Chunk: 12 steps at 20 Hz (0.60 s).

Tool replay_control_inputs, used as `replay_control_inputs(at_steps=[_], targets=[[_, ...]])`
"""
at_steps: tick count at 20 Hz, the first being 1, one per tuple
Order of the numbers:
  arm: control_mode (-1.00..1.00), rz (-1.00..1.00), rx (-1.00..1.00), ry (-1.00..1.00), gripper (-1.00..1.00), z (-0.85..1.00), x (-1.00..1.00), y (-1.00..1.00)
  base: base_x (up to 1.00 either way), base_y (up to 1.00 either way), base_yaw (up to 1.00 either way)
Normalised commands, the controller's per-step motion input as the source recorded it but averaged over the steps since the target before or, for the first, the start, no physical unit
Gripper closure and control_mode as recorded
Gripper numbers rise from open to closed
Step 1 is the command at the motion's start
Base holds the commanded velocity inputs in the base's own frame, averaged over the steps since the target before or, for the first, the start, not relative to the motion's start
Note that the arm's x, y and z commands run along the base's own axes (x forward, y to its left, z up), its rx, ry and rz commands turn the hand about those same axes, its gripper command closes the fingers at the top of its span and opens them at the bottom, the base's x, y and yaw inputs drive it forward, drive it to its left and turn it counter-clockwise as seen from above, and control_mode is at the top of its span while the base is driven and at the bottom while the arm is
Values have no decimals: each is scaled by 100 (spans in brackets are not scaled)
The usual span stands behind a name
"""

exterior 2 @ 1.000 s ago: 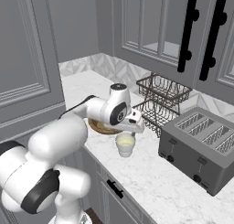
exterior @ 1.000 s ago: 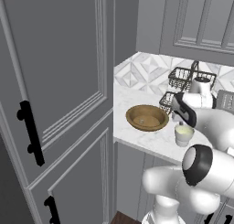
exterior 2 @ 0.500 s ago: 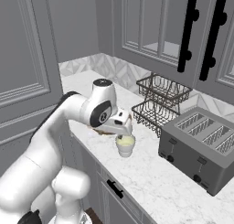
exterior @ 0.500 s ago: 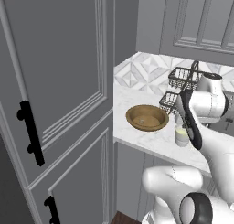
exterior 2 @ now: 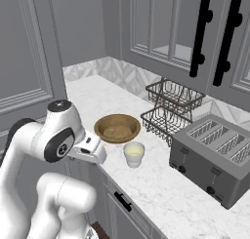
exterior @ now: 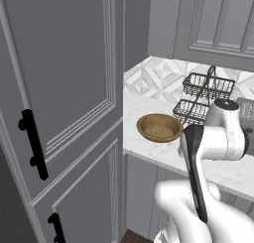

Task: Grab a lemon wedge from the fridge and one ice cube from the ice bowl, and put them in the glass of lemonade.

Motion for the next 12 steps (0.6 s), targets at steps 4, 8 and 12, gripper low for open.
replay_control_inputs(at_steps=[4, 8, 12], targets=[[-100, 0, 0, -6, -100, 21, -21, 16, 0, 0, 0], [-100, 0, 0, 0, -100, 0, 0, 0, 0, 0, 0], [-100, 0, 0, 0, -100, 0, 0, 0, 0, 0, 0]])
